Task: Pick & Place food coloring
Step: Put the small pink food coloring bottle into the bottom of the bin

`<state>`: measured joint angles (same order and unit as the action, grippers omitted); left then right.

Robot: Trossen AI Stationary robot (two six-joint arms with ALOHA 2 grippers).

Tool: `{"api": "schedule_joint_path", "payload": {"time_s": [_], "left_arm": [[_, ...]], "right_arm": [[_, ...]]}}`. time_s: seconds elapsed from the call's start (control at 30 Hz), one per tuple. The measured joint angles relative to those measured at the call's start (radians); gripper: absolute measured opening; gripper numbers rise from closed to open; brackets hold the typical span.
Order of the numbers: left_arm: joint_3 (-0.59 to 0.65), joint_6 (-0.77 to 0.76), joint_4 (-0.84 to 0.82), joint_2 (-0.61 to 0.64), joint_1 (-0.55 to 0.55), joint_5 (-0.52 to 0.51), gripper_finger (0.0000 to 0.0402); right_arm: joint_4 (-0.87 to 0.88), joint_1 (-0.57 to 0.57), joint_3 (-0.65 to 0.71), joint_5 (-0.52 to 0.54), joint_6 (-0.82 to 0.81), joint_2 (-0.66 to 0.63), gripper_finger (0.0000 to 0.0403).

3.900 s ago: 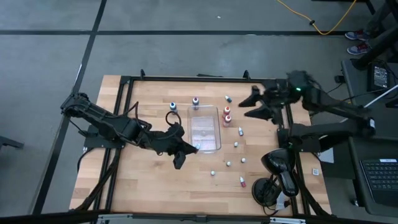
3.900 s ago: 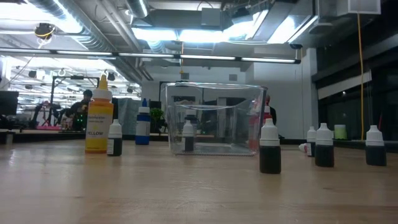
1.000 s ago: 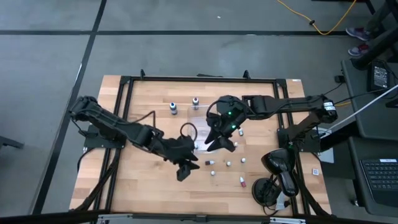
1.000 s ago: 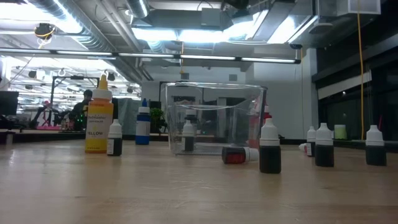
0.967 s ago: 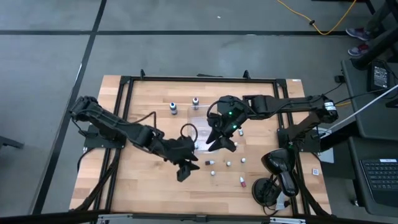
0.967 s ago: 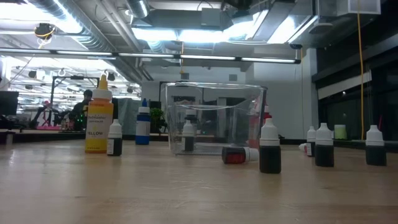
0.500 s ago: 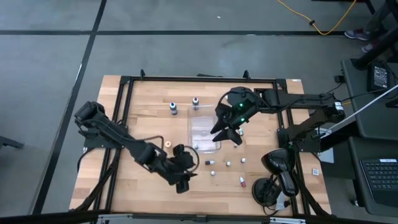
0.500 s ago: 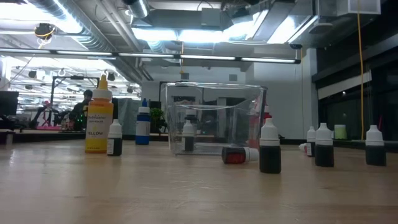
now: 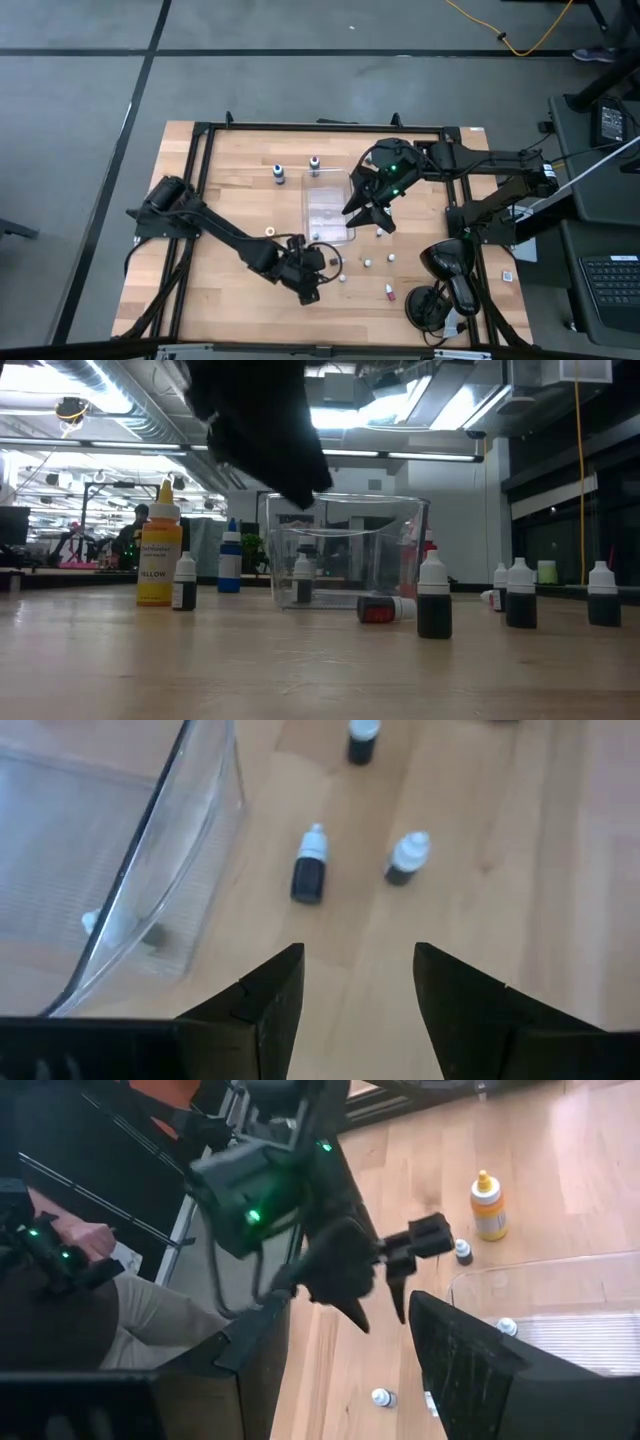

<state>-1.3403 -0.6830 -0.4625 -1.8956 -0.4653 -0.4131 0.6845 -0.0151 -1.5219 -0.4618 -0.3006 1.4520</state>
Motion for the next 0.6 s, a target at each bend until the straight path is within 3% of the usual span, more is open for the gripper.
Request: {"api": "schedule_joint_path", "payload": {"time_s": [0.2,0.4,0.6], "left_arm": [[0.000,0.029,0.061,-0.039,0.035,0.041,0.0182],[0.000,0.057,0.070,-0.041,0.037,-0.056,0.0182],[-0.001,0.117,0.116,-0.056,0.043,-0.050,0.0182]], "right_arm": [[0.001,0.000,0.000,0.000,0.022,-0.003,0.0208],[0.002,0.000,0.000,0.000,0.041,-0.003,0.0208],[0.002,0.000,0.000,0.000,0.048,-0.003,0.0208]]}}
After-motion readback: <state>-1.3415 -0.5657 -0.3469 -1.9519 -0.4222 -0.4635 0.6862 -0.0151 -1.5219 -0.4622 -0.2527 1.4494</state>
